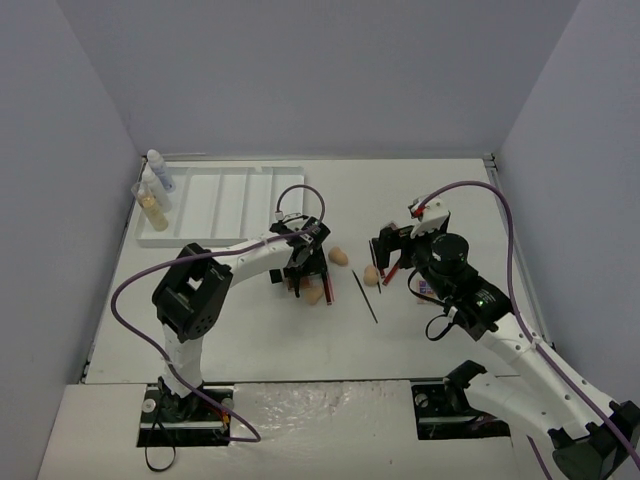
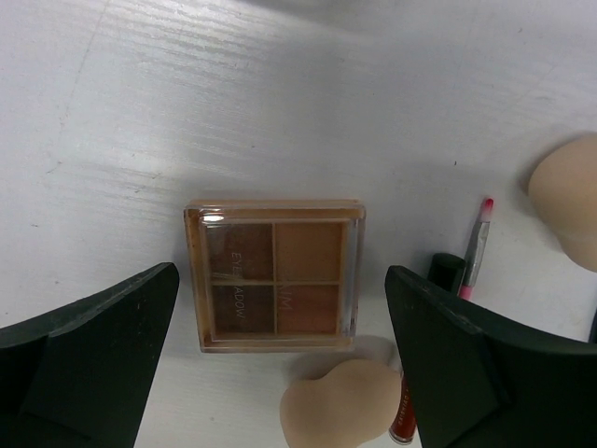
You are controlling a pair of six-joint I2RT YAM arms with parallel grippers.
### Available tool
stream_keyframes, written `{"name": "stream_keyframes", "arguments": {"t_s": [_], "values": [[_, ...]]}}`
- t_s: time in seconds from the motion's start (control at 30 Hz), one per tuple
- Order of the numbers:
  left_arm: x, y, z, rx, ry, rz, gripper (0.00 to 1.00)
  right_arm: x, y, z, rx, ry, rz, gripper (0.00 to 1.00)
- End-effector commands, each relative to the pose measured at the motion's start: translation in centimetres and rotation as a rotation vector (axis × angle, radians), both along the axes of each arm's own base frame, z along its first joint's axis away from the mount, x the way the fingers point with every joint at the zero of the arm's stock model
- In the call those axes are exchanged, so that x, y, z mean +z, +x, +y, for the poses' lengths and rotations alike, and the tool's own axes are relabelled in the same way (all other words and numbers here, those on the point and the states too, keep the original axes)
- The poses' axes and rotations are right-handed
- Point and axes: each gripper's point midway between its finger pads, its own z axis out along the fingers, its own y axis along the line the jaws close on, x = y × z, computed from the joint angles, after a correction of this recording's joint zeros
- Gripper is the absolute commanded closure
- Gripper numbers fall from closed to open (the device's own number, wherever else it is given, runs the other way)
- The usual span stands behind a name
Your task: Organize the makeup
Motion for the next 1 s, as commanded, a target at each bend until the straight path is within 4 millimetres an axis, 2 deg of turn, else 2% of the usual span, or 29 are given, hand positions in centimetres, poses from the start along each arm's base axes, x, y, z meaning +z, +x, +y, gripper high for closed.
{"name": "stream_keyframes", "arguments": {"t_s": [0.0,0.1,0.2,0.37,0.5,0.63,0.67,0.7,0.8,0.9,0.93,0.97], "values": [[-0.1,-0.2,0.2,0.034,0.002,-0.008,0.13,1.7,0.7,-0.3,-0.030,0.023,-0.065,0.00],[-0.7,-0.7,0.7,0.056,0.003,0.003,0.27,1.7,0.7,-0.4,-0.031,0.020,-0.064,0.00],[-1.3,-1.4,1.2,0.068,0.001,0.019,0.36,1.7,0.7,-0.3,-0.027,0.020,-0.064,0.00],[-0.9,-1.6,2.3,0.068,0.020,0.013,0.64,1.4,0.8,-0.1,-0.021,0.016,-0.057,0.00],[1.8,-1.0,3.1,0.054,0.038,-0.023,0.68,1.5,0.9,0.0,-0.017,0.013,-0.057,0.00],[6.6,0.2,4.8,0.024,0.067,-0.104,0.69,1.6,0.9,0.0,-0.019,0.013,-0.058,0.00],[7.5,0.6,5.3,0.016,0.067,-0.113,0.70,1.6,0.9,0.0,-0.018,0.013,-0.058,0.00],[8.5,1.5,6.7,0.002,0.079,-0.123,0.71,1.6,1.0,0.1,-0.016,0.013,-0.057,0.00],[11.4,4.4,9.4,-0.037,0.109,-0.182,0.72,1.7,1.0,0.1,-0.012,0.015,-0.057,0.00],[13.9,8.4,13.4,-0.084,0.123,-0.253,0.74,1.7,1.0,0.3,-0.005,0.015,-0.058,0.00],[14.2,9.8,15.6,-0.061,0.128,-0.260,0.74,1.8,0.9,0.3,-0.002,0.016,-0.059,0.00],[14.6,11.0,16.7,-0.072,0.131,-0.274,0.73,1.7,0.9,0.3,-0.001,0.014,-0.057,0.00]]}}
